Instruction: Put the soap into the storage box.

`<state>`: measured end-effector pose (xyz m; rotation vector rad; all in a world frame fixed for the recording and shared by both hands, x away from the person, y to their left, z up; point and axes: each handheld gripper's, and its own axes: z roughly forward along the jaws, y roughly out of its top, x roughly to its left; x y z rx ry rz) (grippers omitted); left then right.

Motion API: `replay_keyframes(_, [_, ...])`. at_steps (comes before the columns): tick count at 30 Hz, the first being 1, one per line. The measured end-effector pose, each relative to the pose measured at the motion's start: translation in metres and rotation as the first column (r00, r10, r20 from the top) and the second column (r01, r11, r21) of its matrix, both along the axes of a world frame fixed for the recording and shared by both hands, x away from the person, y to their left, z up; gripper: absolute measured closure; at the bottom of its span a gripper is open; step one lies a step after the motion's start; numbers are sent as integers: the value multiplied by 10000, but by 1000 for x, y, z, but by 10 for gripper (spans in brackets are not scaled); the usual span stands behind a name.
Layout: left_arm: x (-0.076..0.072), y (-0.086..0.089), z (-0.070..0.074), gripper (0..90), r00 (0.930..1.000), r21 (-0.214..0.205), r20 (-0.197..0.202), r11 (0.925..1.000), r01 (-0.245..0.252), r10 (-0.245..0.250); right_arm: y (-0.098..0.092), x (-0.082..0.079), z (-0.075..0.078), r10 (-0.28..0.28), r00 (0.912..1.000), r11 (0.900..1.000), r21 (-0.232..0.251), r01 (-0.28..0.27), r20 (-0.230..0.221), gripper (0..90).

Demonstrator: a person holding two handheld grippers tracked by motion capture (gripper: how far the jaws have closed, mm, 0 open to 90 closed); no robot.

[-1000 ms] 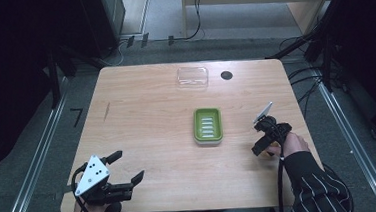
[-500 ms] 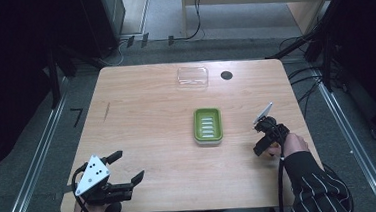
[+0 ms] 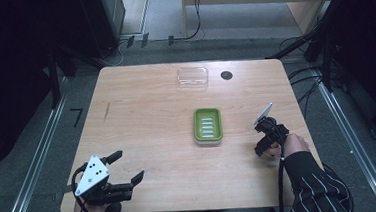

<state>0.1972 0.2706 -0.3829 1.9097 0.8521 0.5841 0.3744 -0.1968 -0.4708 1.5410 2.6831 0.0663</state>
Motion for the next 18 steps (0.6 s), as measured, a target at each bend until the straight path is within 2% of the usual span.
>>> replay_keyframes(5, [0, 0, 0, 136, 10000, -2, 2, 10000, -7, 7, 1, 0, 1, 80, 10000, 10000, 39, -79, -49, 266])
replay_keyframes(18, [0, 0, 0, 135, 10000, -19, 9, 10000, -7, 7, -1, -1, 0, -155, 9999, 9994, 296, 156, -38, 272])
